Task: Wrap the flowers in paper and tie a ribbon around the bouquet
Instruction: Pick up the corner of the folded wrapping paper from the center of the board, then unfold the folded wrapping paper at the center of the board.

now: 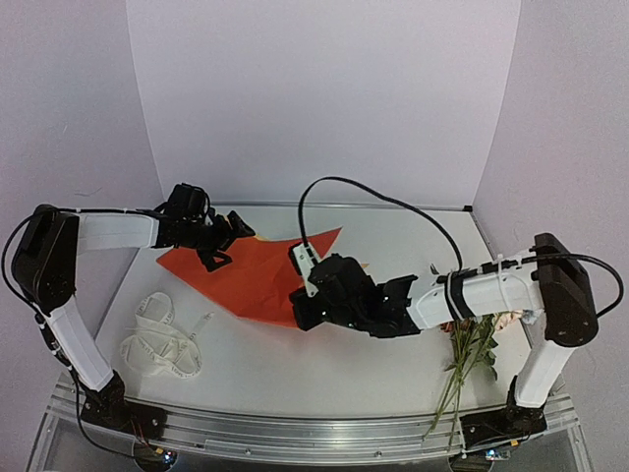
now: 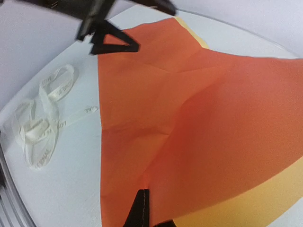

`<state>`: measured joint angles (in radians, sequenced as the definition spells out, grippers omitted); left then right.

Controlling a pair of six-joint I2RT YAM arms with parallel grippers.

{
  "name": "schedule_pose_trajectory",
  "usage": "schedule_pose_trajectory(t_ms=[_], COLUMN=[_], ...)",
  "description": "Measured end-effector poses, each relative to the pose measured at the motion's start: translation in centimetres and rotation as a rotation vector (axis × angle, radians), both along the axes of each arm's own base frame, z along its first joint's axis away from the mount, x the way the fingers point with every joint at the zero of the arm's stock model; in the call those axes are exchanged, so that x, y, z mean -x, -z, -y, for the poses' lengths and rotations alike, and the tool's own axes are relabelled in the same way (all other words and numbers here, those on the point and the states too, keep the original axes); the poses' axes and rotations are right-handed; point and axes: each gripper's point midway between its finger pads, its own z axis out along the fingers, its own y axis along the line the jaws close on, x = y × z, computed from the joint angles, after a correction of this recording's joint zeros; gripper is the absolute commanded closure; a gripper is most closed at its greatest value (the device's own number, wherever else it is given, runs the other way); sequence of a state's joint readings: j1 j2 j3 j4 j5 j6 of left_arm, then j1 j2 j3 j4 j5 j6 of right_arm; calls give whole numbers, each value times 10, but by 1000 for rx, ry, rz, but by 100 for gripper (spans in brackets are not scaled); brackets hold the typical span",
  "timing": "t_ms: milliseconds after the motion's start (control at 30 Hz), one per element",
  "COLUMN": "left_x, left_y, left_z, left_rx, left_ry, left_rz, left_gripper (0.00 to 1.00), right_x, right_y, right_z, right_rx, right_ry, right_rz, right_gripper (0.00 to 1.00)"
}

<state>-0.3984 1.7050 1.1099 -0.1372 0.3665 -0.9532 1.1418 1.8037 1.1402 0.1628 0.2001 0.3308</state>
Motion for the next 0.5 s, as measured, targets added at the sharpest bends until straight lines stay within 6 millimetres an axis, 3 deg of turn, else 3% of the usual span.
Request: schedule_pose_trajectory(t_ms=[167, 367, 500], left_x=[5, 10, 14], left_y=[-10, -32, -33], left_z=[-9, -15, -19], left_rx=[7, -6, -38], left_ry=[-28, -27, -17], left_rz=[-22, -8, -13], left_gripper=[0, 0, 0], right_x=[46, 78, 94], right_y=[1, 37, 60], right_z=[-20, -32, -42], right_rx=[268, 579, 729], right_ry=[-146, -293, -383], right_rz=[256, 467, 570], right_gripper=[100, 100, 100])
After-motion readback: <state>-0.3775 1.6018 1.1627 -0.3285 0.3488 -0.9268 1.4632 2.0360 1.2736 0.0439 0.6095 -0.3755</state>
